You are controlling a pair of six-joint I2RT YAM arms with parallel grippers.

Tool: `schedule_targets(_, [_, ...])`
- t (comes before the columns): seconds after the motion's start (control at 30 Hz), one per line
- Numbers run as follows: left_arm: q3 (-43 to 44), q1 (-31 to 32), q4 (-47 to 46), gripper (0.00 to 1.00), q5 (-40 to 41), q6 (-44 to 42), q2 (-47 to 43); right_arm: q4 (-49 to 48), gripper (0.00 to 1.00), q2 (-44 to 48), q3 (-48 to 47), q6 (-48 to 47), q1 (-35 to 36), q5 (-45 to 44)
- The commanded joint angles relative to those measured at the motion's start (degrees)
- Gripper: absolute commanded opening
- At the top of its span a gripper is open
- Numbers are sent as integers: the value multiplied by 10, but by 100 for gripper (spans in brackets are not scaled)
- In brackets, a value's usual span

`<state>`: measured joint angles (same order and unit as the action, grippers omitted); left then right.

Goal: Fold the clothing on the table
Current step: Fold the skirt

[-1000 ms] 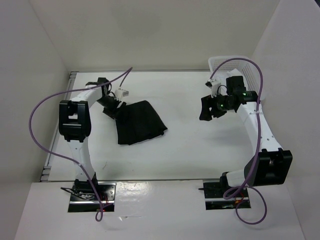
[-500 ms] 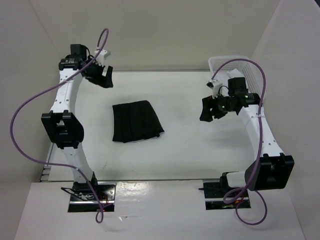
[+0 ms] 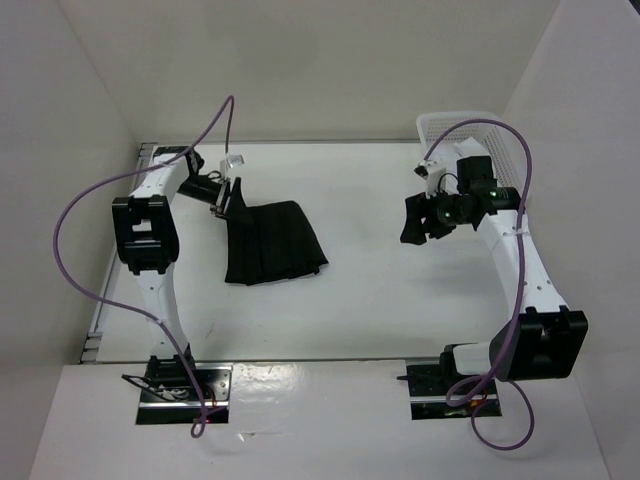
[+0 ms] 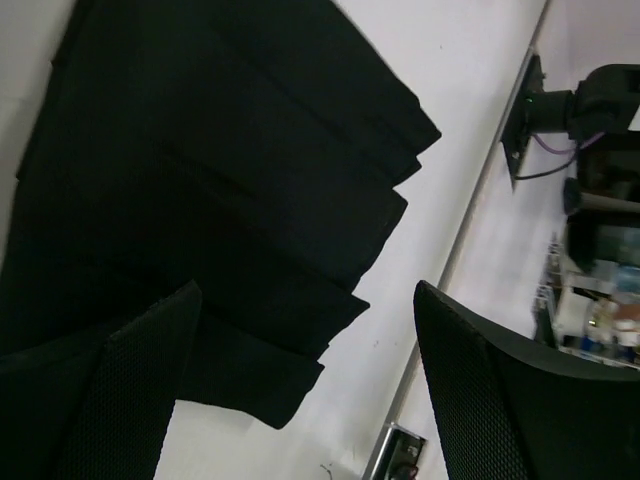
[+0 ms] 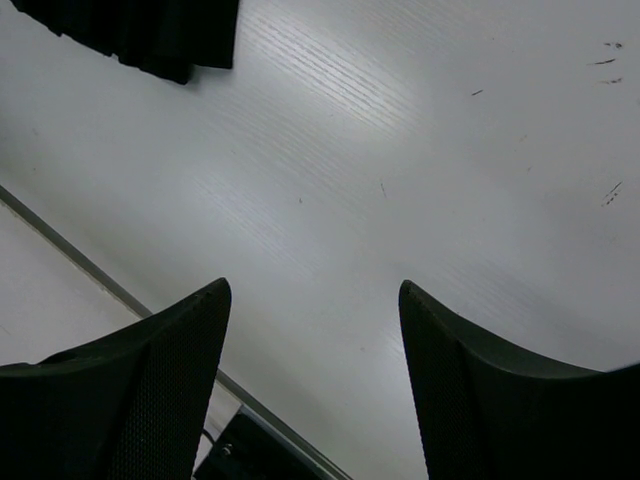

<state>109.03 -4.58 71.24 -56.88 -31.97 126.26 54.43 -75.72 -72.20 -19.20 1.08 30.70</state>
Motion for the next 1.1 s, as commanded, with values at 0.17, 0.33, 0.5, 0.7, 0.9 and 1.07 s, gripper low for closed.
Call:
schedule_targets(0.17, [23,-1,32,93,-80,-66,34,-1,73,-1,7,-7,-10,-3])
schedule_targets(0.33, [56,-1,32,93,-85,-85,93,-1,73,-12,7,-7,-15,-3])
schedule_targets(0.5, [79,-1,32,93,-90,-100,167,-1,73,-24,13,-7,-15,-13])
schedule_targets(0.7, [100,-6,32,93,-96,-105,206,4,73,-24,24,-7,-20,-13])
schedule_targets(0.9, [127,-11,32,95,-113,-61,114,4,73,-4,24,-7,-20,-13])
schedule_targets(1.07, [187,-18,32,100,-81,29,-88,4,73,58,29,-7,-41,-19])
